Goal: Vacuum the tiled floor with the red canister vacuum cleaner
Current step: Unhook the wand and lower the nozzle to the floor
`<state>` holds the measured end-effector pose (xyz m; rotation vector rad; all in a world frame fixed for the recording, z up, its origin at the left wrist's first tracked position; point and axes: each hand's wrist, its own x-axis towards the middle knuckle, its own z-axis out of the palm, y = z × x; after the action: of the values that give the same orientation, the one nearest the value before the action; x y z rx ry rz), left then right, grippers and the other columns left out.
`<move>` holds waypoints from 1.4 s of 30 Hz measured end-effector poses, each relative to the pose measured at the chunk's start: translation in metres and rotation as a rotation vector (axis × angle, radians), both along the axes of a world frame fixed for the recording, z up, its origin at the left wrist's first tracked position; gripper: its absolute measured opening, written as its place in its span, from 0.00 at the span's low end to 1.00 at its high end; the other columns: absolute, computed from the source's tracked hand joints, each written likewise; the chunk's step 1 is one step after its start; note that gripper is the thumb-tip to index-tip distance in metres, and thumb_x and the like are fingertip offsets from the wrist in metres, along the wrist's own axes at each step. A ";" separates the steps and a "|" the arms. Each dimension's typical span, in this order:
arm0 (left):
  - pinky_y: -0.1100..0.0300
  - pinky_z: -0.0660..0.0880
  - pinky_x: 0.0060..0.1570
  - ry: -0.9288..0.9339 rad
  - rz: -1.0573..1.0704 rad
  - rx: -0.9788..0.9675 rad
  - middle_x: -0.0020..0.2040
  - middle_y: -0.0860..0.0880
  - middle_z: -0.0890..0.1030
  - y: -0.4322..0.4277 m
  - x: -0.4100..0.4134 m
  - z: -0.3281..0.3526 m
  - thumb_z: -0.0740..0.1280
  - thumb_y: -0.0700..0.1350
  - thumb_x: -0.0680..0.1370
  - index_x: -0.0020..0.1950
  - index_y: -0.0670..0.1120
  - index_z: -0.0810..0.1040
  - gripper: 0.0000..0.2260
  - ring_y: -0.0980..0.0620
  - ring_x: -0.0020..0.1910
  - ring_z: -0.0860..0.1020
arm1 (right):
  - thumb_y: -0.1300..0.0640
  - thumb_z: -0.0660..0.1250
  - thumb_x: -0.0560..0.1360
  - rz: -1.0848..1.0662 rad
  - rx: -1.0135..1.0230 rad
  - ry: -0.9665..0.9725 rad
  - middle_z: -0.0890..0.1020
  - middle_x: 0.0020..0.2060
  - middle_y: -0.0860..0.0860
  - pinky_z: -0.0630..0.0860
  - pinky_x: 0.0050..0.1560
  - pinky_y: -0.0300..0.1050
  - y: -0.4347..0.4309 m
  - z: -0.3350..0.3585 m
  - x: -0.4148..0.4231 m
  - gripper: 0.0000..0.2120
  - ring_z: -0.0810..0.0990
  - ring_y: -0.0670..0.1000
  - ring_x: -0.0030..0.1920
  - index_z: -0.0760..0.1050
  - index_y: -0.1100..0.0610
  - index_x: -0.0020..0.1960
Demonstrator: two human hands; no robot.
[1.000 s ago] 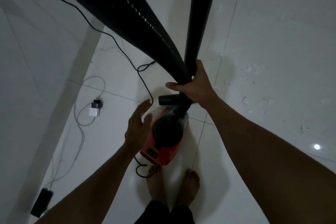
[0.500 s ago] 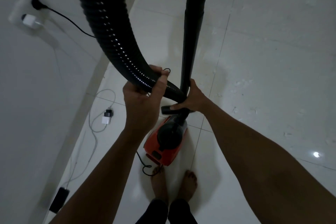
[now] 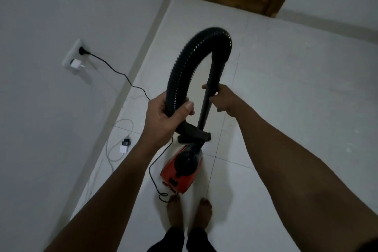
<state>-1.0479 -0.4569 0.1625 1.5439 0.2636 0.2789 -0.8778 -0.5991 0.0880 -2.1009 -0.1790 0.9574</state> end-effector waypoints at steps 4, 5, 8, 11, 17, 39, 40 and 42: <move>0.43 0.82 0.50 0.071 -0.037 -0.120 0.41 0.42 0.83 -0.011 0.001 0.061 0.73 0.52 0.74 0.55 0.40 0.80 0.18 0.39 0.42 0.84 | 0.71 0.58 0.79 -0.217 0.091 0.139 0.76 0.68 0.53 0.78 0.63 0.63 -0.019 0.044 -0.038 0.29 0.75 0.57 0.62 0.71 0.50 0.76; 0.43 0.83 0.50 0.117 -0.054 -0.090 0.42 0.43 0.84 -0.015 0.002 0.069 0.74 0.51 0.75 0.59 0.41 0.79 0.18 0.39 0.41 0.84 | 0.70 0.58 0.80 -0.298 0.131 0.197 0.77 0.67 0.53 0.78 0.63 0.61 -0.024 0.049 -0.050 0.27 0.76 0.56 0.60 0.72 0.51 0.75; 0.46 0.83 0.45 0.256 -0.194 0.028 0.45 0.44 0.86 -0.028 -0.010 0.094 0.74 0.56 0.74 0.71 0.47 0.72 0.29 0.44 0.40 0.86 | 0.65 0.58 0.82 -0.612 0.272 0.406 0.80 0.56 0.55 0.80 0.58 0.59 -0.043 0.066 -0.097 0.17 0.78 0.54 0.52 0.77 0.52 0.66; 0.49 0.83 0.49 0.367 -0.375 0.124 0.48 0.46 0.86 -0.045 -0.037 0.106 0.72 0.65 0.71 0.74 0.55 0.69 0.34 0.49 0.41 0.86 | 0.45 0.58 0.83 -0.846 0.391 0.631 0.79 0.58 0.59 0.82 0.50 0.57 -0.063 0.072 -0.139 0.16 0.79 0.59 0.53 0.78 0.53 0.60; 0.44 0.83 0.46 0.415 -0.548 0.193 0.52 0.48 0.85 -0.078 -0.113 0.087 0.64 0.64 0.79 0.68 0.67 0.71 0.18 0.42 0.41 0.85 | 0.37 0.67 0.78 -0.812 0.462 0.842 0.82 0.64 0.63 0.83 0.47 0.53 -0.095 0.067 -0.200 0.30 0.83 0.60 0.60 0.78 0.60 0.68; 0.60 0.72 0.39 0.633 -0.475 0.411 0.41 0.55 0.80 -0.153 -0.327 -0.023 0.58 0.69 0.73 0.62 0.59 0.69 0.22 0.60 0.36 0.77 | 0.63 0.61 0.83 -0.678 0.036 0.722 0.82 0.30 0.60 0.85 0.33 0.48 -0.121 0.022 -0.364 0.10 0.83 0.57 0.30 0.77 0.67 0.47; 0.60 0.72 0.39 0.637 -0.472 0.407 0.40 0.56 0.80 -0.153 -0.333 -0.026 0.59 0.69 0.74 0.63 0.59 0.69 0.22 0.61 0.35 0.77 | 0.61 0.62 0.83 -0.668 0.020 0.697 0.80 0.25 0.57 0.80 0.26 0.43 -0.117 0.020 -0.370 0.11 0.80 0.54 0.25 0.77 0.66 0.46; 0.62 0.72 0.38 0.642 -0.454 0.409 0.39 0.56 0.81 -0.149 -0.340 -0.032 0.62 0.65 0.77 0.63 0.58 0.69 0.19 0.62 0.34 0.78 | 0.58 0.64 0.84 -0.659 -0.002 0.634 0.79 0.29 0.57 0.76 0.27 0.44 -0.110 0.011 -0.380 0.10 0.78 0.53 0.27 0.77 0.65 0.50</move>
<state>-1.3880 -0.6055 0.1305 2.0183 0.3588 -0.5662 -1.2581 -0.7091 0.0992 -1.5775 0.7832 1.1282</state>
